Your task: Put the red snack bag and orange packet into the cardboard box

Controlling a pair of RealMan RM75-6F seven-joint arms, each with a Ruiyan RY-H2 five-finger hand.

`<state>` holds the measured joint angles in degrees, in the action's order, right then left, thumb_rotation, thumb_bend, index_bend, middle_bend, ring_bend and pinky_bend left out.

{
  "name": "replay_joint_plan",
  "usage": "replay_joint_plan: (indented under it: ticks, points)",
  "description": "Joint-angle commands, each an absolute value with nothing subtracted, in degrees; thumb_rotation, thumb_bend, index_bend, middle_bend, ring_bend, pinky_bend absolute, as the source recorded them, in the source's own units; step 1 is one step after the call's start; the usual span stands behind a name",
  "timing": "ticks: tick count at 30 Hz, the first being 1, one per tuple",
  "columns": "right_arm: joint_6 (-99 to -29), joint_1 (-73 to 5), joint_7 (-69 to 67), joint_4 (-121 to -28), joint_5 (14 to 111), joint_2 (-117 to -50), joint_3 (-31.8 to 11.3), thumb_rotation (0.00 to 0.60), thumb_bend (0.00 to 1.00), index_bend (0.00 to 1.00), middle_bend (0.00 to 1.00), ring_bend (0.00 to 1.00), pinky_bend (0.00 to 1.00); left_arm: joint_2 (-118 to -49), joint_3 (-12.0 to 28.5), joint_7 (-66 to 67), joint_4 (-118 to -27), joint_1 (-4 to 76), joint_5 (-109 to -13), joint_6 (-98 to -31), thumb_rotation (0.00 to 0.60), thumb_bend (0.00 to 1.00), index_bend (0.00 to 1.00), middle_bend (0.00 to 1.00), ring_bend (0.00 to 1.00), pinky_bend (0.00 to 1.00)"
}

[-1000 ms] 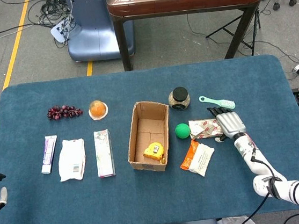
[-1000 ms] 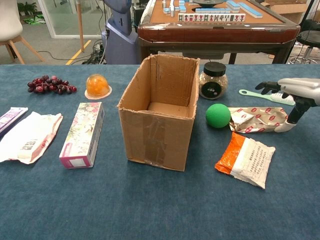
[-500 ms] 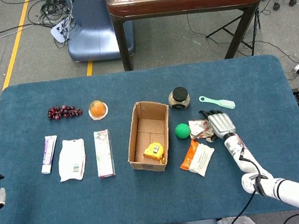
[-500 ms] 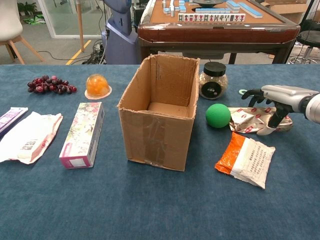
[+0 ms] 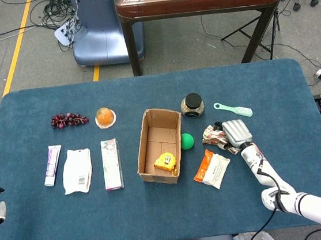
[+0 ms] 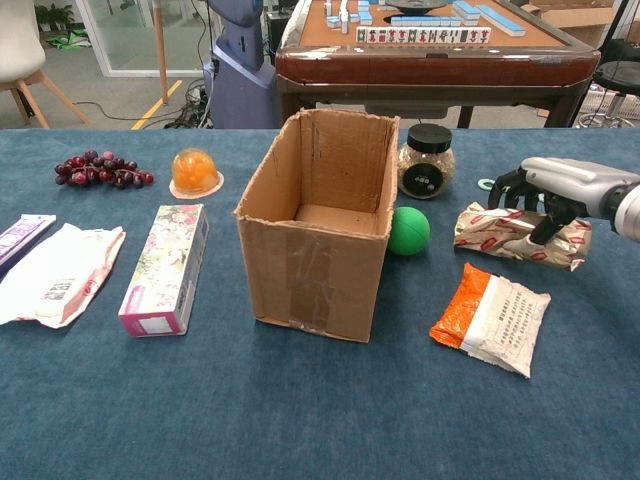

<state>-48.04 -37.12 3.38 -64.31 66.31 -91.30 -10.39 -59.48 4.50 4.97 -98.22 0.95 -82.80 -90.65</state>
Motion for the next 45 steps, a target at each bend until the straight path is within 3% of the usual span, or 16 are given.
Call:
replay_joint_plan:
  ticks: [1,14,22,30,39,45]
  points:
    - [-51.24,-35.57,3.33,-68.9,67.92,-87.83,-10.31,0.6,0.31,0.46,0.57,0.54,0.63,-59.48,4.46,5.11,-98.25,1.0,-82.82,-90.52,0.6,0.43,0.39,0.43,0.32,0.45]
    - [-63.98,-31.55,14.56,-96.76,72.86,-70.26,-11.76,0.6,0.31,0.47,0.57,0.54,0.63,-59.74,4.27,5.83,-98.38,1.11,-83.31,-90.37,0.6,0.43,0.39,0.43,0.32,0.45]
    - [-65.53,-34.32,25.63,-106.14,74.88,-65.89,-13.9,0.6,0.31,0.47,0.57,0.54,0.63,-59.64,4.4,5.39,-98.39,0.98,-83.35,-90.68,0.6,0.43,0.39,0.43,0.32,0.45]
    - [-62.75,-40.76,38.52,-104.35,76.87,-69.33,-14.51,0.6,0.31,0.49,0.56,0.54,0.63,-59.43,4.53,5.01,-98.4,0.88,-83.11,-90.73,0.6,0.43,0.39,0.43,0.32,0.45]
    - [-57.1,-46.59,34.74,-97.03,83.82,-73.08,-12.52,0.6,0.3,0.51,0.55,0.54,0.63,-58.93,4.86,4.11,-98.4,0.64,-82.78,-91.12,0.6,0.43,0.39,0.43,0.32,0.45]
    - [-54.73,-48.62,30.73,-94.53,84.44,-75.32,-11.82,0.6,0.16,0.52,0.53,0.52,0.63,-58.76,4.85,3.87,-98.47,0.54,-82.96,-91.29,0.6,0.43,0.39,0.43,0.32,0.45]
